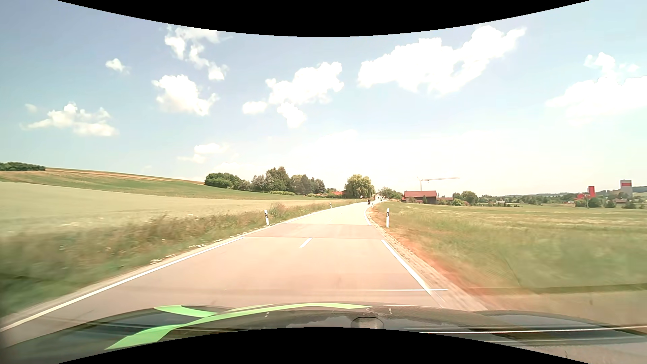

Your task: Follow the waypoints while adhering to traffic rules and regulations

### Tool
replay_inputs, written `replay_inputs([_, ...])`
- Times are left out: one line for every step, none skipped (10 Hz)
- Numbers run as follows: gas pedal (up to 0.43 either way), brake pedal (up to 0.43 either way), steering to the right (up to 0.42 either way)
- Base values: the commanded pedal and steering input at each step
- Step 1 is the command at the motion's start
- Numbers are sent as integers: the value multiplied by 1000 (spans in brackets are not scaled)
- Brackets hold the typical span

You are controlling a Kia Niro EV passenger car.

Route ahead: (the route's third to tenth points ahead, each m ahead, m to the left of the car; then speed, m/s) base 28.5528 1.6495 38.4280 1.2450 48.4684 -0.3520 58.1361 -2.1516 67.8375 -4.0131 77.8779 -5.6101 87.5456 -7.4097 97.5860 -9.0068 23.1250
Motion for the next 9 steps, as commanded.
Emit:
replay_inputs([248, 0, 9])
replay_inputs([248, 0, 10])
replay_inputs([248, 0, 10])
replay_inputs([248, 0, 10])
replay_inputs([248, 0, 10])
replay_inputs([248, 0, 10])
replay_inputs([248, 0, 10])
replay_inputs([248, 0, 7])
replay_inputs([248, 0, 3])
